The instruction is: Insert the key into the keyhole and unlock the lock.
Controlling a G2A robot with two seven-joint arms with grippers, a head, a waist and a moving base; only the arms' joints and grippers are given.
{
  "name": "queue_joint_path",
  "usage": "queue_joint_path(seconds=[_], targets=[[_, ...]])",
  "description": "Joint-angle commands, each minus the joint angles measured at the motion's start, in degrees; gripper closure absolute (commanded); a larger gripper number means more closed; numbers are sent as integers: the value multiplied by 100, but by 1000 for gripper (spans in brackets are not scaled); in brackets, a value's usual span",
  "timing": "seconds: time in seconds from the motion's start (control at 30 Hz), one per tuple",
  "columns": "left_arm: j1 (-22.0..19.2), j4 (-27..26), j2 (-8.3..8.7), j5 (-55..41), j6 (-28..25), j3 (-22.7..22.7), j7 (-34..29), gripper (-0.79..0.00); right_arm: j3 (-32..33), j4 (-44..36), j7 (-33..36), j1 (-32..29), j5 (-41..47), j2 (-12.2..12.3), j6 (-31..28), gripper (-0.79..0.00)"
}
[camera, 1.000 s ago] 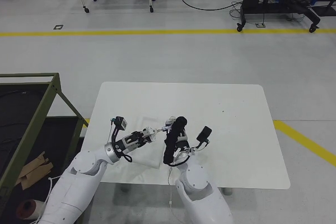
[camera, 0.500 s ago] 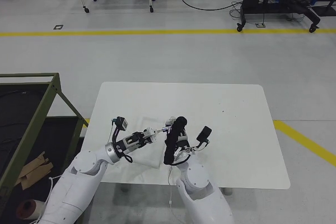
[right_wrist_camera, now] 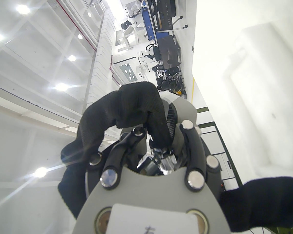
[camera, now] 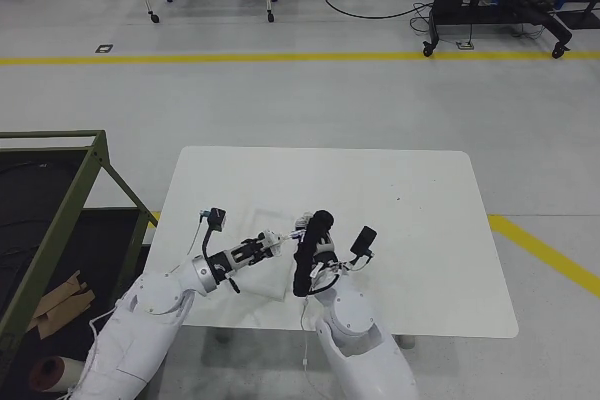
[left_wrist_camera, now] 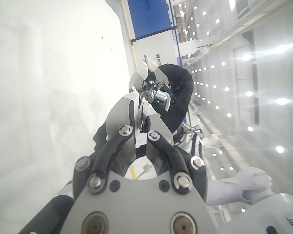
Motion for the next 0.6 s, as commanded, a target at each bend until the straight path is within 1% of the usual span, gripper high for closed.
queue_joint_path(seconds=[0.0,0.13,0.23,0.37,0.57], targets=[[53,-127,14,336,23,-15,164,0,-1,-36,0,8,13,-1,88,0],[100,-301,47,863,39,-34,273,0,12,-149,36,2,71,0,253,0],[130,-403,67,1078,-220,-34,208,0,12,-202,67,-3,102,1,379,0],[171,-546,101,1659,-478,-60,347,0,13,-256,120,0,160,2,566,0],[281,-745,135,2355,-643,-95,657,0,16,-331,197,-2,239,6,785,0]])
